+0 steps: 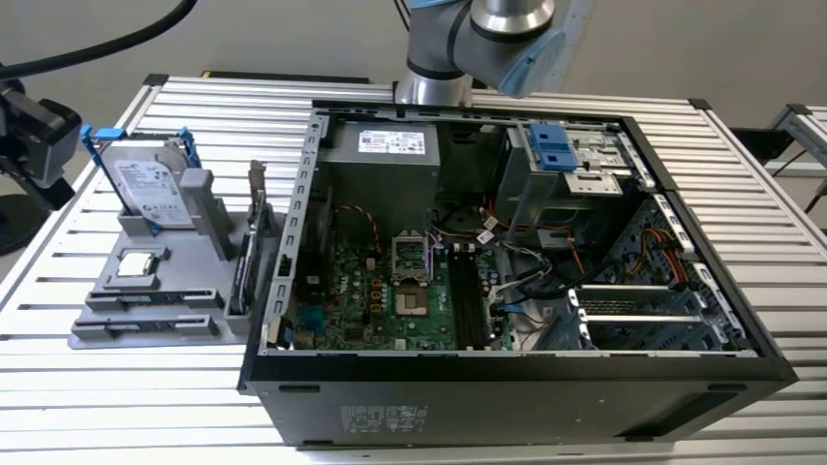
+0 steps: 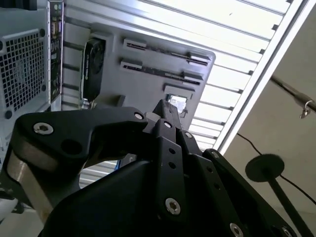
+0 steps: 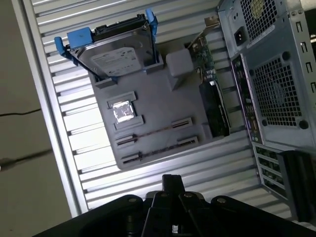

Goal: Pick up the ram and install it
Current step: 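Pick up the ram and move it above insertion slot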

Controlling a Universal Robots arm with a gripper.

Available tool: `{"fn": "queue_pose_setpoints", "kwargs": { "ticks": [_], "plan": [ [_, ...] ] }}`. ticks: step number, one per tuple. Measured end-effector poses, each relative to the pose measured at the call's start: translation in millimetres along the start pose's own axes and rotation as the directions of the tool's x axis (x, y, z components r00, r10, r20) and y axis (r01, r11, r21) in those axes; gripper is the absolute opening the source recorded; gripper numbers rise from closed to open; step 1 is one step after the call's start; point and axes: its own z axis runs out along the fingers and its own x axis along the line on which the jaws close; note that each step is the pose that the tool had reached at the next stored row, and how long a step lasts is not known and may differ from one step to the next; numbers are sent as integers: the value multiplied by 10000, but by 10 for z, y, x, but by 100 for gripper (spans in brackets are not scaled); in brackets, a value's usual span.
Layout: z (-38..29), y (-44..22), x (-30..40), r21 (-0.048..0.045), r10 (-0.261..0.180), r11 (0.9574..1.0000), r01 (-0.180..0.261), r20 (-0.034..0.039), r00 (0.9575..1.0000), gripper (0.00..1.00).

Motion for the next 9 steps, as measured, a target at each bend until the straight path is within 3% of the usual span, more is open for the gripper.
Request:
{"fn": "queue_pose_setpoints", "kwargs": {
  "ticks": [9],
  "plan": [
    [0,0,0,3,569,9984,-569,28,9984,0]
  ]
}}
